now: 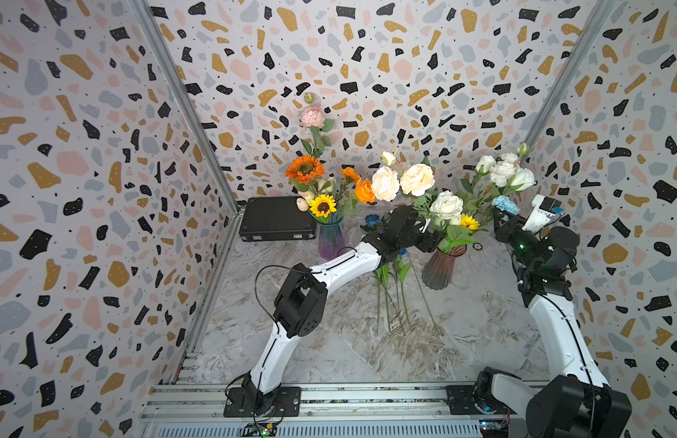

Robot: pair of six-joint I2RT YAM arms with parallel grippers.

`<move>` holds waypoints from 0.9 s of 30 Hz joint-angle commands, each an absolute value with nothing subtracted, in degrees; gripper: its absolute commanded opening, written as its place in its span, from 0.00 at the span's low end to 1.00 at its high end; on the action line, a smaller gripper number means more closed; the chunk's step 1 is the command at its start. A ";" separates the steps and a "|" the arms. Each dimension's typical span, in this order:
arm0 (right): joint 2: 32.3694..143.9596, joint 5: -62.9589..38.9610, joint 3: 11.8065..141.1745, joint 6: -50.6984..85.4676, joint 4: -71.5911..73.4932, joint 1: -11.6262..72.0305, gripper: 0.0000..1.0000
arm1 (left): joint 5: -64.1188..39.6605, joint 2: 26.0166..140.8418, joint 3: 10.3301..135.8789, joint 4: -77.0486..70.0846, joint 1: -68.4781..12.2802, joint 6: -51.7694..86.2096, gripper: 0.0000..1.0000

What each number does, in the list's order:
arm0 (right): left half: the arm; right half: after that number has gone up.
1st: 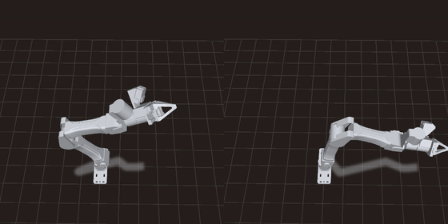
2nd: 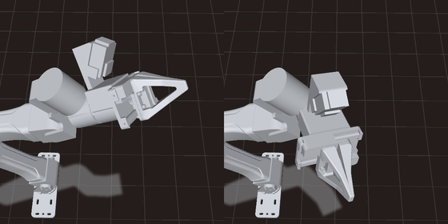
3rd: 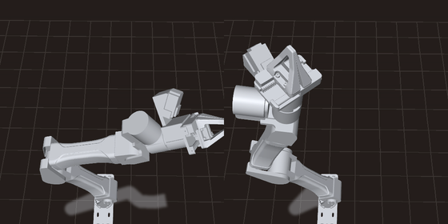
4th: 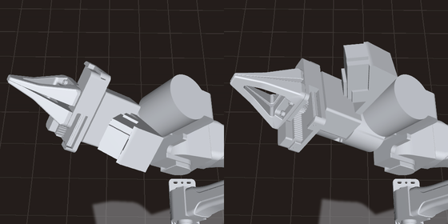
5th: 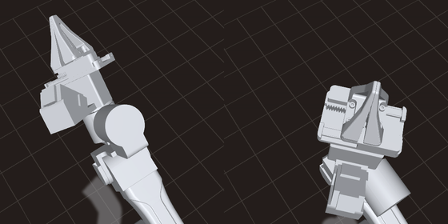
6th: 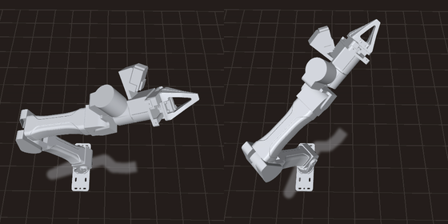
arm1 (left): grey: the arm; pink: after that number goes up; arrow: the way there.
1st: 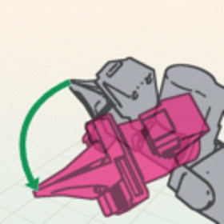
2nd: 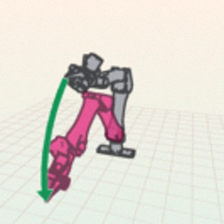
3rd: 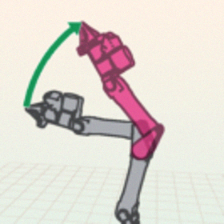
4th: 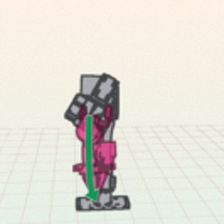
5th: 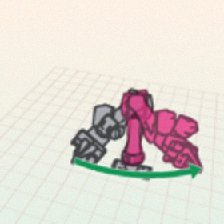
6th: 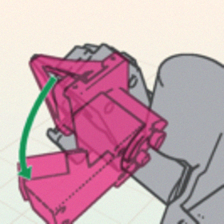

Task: Pick out blue flowers from the vase
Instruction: Pick up the flower from the vase, then place the flower at the center of the board.

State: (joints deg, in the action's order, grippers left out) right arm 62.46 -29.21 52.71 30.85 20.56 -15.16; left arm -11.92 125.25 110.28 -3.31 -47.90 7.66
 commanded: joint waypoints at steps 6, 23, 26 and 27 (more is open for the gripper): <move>59.41 -30.10 57.44 29.71 18.83 -15.38 0.24 | -11.95 122.78 110.13 -3.52 -47.64 6.72 0.74; 53.06 -28.47 69.39 23.43 8.25 -15.38 0.25 | -12.13 126.57 115.32 0.24 -47.55 6.47 0.75; 51.79 -27.34 70.86 21.59 6.13 -15.38 0.25 | -12.13 127.30 116.03 0.79 -47.55 6.43 0.75; 51.53 -27.63 71.82 21.25 5.37 -15.38 0.25 | -12.00 127.23 115.94 0.79 -47.55 6.26 0.75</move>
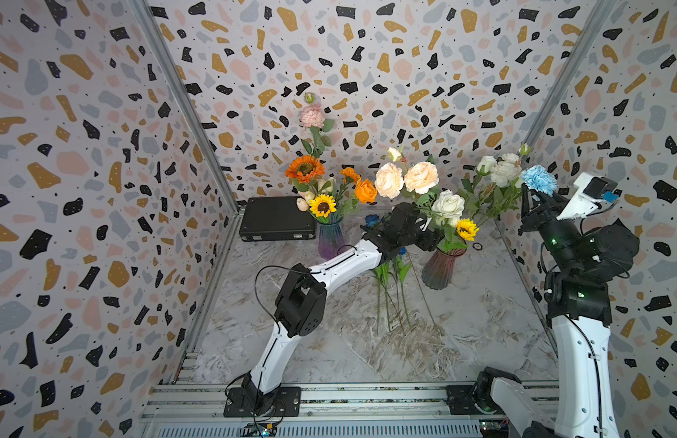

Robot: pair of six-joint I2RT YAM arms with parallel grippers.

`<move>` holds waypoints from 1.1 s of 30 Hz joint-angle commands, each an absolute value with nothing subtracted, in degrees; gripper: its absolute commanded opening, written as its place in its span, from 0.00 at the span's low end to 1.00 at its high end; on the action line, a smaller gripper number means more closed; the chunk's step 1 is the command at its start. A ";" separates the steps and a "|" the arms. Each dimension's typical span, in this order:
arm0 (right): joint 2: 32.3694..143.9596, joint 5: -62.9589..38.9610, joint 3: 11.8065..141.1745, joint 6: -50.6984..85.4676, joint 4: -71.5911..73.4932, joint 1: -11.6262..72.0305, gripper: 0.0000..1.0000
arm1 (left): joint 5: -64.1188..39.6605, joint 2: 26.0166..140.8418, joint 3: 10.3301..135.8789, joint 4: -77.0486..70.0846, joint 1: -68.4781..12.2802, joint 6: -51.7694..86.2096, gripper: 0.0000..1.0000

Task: Pick out blue flowers from the vase
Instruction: Place the flower at the center of the board.

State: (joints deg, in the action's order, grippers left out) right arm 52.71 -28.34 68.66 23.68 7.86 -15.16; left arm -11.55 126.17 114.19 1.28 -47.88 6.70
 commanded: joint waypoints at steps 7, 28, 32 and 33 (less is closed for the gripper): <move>49.11 -28.74 76.64 21.27 1.32 -15.38 0.26 | -11.87 124.79 114.14 0.05 -47.50 5.54 0.79; 47.71 -38.35 86.37 26.91 -8.03 -15.38 0.24 | -11.65 109.29 99.54 -3.73 -47.50 3.17 0.82; 47.55 -41.10 87.13 28.47 -8.42 -15.38 0.24 | -10.91 106.37 96.55 -4.04 -47.54 2.55 0.83; 47.63 -41.82 87.52 28.56 -9.25 -15.39 0.24 | -10.90 105.73 95.89 -4.04 -47.55 2.42 0.83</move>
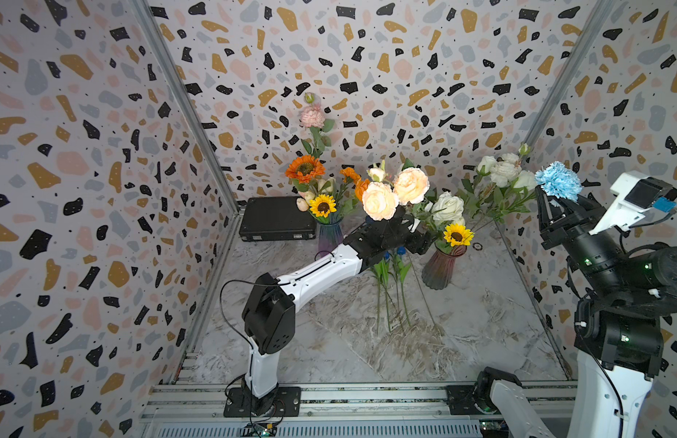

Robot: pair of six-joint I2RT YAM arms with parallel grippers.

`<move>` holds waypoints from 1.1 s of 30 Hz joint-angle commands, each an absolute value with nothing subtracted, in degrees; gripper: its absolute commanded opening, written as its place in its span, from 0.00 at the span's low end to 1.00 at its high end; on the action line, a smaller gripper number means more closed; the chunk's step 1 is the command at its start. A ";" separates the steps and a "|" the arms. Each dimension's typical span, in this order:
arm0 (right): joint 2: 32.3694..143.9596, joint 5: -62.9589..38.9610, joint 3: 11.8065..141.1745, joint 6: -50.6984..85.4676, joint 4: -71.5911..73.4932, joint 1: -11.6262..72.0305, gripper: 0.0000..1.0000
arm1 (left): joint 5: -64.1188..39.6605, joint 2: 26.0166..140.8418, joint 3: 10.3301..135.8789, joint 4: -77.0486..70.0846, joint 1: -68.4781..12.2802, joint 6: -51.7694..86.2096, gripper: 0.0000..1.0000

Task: Pick out blue flowers from the vase
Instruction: Place the flower at the center of the board.

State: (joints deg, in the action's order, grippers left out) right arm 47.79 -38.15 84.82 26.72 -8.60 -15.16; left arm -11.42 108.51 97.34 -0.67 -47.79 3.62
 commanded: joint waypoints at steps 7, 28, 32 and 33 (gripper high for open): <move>46.69 -44.87 87.98 30.88 -10.55 -15.42 0.24 | -11.77 103.84 93.42 -4.32 -47.50 2.52 0.83; 40.82 -45.25 75.55 25.42 -20.86 -14.95 0.22 | -16.48 122.92 115.22 10.00 -47.64 1.23 0.82; 39.89 -45.46 72.49 25.49 -20.48 -14.78 0.22 | -17.75 122.79 114.52 12.35 -47.64 -0.21 0.93; 39.73 -45.49 72.11 25.57 -20.26 -14.72 0.22 | -19.18 122.01 113.59 12.18 -47.56 -0.67 1.00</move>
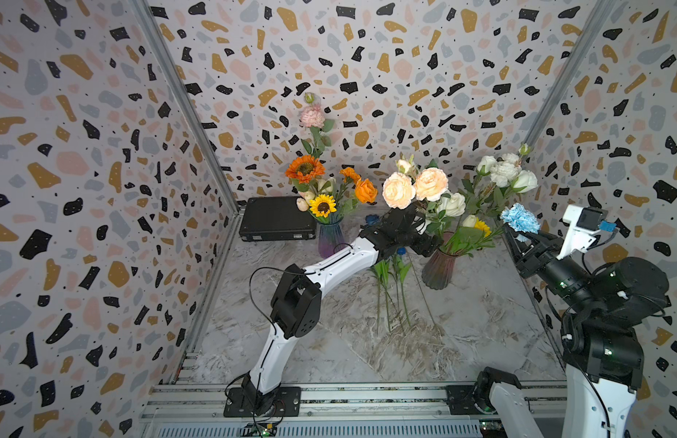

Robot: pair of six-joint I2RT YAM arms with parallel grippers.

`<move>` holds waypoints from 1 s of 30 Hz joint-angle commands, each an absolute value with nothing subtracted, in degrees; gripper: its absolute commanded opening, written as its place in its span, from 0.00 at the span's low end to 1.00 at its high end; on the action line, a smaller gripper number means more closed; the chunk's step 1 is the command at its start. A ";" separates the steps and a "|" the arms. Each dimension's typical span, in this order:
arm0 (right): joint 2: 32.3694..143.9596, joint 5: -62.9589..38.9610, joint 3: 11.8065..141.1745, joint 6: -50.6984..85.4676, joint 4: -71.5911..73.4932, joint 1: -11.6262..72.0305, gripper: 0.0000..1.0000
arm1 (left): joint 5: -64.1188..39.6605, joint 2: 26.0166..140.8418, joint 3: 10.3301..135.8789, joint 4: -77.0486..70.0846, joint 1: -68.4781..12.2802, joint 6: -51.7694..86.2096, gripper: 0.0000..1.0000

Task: Pick out blue flowers from the vase
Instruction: Place the flower at the center of the board.

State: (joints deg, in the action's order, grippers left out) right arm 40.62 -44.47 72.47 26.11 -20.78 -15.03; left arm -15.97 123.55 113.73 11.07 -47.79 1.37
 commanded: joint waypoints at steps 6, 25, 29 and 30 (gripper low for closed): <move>40.48 -45.29 72.31 24.66 -20.42 -14.25 0.22 | -21.93 118.33 112.15 16.56 -47.42 -3.11 0.99; 41.13 -47.37 66.04 25.40 -18.46 -14.06 0.22 | -14.51 113.49 101.16 20.63 -46.04 -3.40 0.99; 41.29 -48.32 64.24 25.58 -18.11 -13.72 0.22 | -12.62 112.16 97.49 20.46 -45.15 -3.15 0.99; 41.31 -48.71 63.93 25.66 -17.95 -13.58 0.22 | -12.34 111.33 95.77 19.69 -44.88 -2.79 0.99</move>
